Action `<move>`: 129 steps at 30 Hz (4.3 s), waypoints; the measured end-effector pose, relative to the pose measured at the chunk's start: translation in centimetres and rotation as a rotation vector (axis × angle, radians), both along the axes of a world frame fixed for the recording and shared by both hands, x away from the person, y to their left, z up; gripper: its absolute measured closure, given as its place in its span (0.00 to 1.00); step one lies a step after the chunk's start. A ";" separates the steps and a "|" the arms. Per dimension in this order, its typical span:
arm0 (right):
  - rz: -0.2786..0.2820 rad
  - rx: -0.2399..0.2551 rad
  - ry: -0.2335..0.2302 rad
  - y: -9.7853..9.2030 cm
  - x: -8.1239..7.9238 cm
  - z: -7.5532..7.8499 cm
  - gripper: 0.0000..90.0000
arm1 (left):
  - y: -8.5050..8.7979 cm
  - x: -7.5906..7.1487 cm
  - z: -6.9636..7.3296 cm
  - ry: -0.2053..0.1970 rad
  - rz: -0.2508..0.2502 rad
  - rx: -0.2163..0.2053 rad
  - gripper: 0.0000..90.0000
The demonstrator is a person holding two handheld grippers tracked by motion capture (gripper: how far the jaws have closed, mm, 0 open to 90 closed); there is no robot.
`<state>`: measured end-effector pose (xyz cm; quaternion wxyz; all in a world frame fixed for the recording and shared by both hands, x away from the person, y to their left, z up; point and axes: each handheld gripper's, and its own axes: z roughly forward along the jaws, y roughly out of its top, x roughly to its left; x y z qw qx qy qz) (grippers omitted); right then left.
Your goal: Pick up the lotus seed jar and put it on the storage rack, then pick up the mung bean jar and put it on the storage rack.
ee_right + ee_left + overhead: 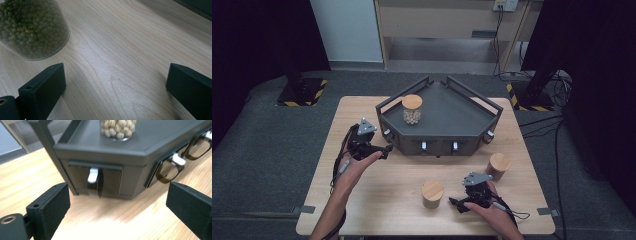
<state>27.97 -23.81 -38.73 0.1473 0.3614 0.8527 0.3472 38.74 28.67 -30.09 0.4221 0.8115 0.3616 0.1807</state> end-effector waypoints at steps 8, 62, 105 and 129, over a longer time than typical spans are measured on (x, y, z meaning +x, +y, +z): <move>0.000 0.000 0.000 0.0 0.0 0.0 0.03 | 0.9 -1.2 -1.5 0.025 0.027 0.003 0.05; 0.000 0.000 0.000 0.0 0.0 0.0 0.03 | 2.8 -4.6 -10.4 0.141 0.160 0.075 0.02; 0.025 -0.023 -0.011 0.6 -0.4 0.6 0.04 | 2.7 -4.3 -10.4 0.146 0.159 0.081 0.00; 0.093 0.000 -0.022 0.9 -1.6 2.0 0.05 | 2.7 -4.3 -10.4 0.146 0.159 0.081 0.00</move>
